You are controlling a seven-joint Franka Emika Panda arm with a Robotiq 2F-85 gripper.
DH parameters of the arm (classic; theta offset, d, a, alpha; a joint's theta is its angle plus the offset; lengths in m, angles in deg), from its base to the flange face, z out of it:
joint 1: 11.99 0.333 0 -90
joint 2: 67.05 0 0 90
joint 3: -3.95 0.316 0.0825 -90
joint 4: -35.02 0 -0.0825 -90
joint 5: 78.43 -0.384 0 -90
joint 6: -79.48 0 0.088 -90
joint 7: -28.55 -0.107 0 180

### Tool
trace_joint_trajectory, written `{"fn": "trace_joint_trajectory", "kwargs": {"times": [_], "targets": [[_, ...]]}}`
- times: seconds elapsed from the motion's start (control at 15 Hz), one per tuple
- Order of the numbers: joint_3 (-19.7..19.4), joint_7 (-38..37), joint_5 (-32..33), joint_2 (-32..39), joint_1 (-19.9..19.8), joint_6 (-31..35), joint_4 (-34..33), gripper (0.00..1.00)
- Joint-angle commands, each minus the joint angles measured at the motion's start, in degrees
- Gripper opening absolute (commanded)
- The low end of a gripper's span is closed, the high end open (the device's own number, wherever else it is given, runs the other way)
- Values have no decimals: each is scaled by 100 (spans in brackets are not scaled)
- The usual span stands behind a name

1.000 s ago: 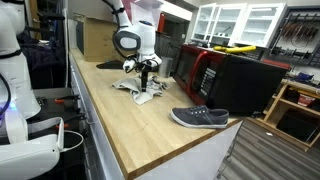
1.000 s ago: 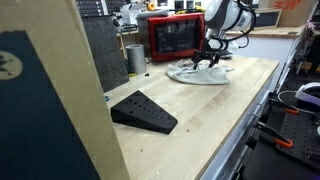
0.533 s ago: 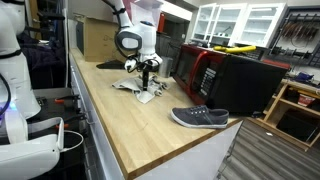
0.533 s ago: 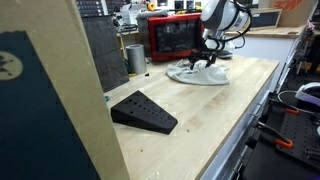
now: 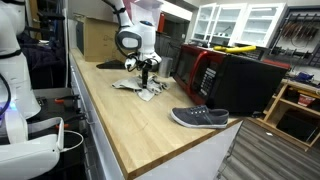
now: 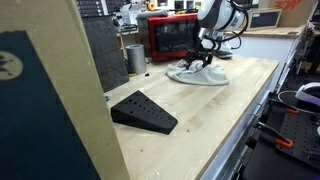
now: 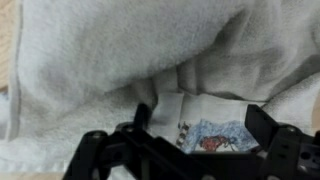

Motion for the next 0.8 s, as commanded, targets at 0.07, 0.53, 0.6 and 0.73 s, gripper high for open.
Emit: {"fn": "trace_joint_trajectory", "kwargs": {"times": [0.07, 0.53, 0.6, 0.73], "targets": [[168, 295, -451, -172, -70, -99, -54, 100], [310, 788, -1100, -566, -131, -136, 62, 100], [312, 845, -1159, -601, -129, -143, 70, 100], [319, 918, -1241, -652, -122, -168, 87, 100]]}}
